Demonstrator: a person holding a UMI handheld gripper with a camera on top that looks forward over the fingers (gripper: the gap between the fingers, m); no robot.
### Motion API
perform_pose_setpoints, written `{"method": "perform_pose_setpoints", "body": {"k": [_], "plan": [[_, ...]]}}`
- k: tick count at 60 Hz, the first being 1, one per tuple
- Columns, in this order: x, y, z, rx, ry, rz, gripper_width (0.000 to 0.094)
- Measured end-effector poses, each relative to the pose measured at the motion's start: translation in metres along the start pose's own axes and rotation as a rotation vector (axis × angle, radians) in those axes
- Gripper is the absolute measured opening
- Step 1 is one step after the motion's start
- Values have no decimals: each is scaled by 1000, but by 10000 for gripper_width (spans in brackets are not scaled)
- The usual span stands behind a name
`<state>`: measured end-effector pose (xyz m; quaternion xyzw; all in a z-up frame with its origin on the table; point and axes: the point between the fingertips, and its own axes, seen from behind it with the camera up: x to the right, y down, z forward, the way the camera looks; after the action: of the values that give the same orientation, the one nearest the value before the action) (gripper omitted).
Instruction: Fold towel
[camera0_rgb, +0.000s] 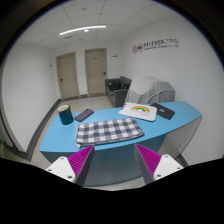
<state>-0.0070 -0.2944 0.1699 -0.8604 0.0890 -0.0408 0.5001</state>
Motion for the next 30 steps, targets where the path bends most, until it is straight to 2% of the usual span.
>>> {"method": "perform_pose_setpoints", "body": {"k": [7, 14, 22, 30], "plan": [[-27, -7, 11, -3, -43, -7, 817], [-72, -7, 54, -19, -111, -18, 780], [-128, -2, 137, -17, -160, -112, 662], [-191, 11, 204, -42, -268, -155, 667]]}}
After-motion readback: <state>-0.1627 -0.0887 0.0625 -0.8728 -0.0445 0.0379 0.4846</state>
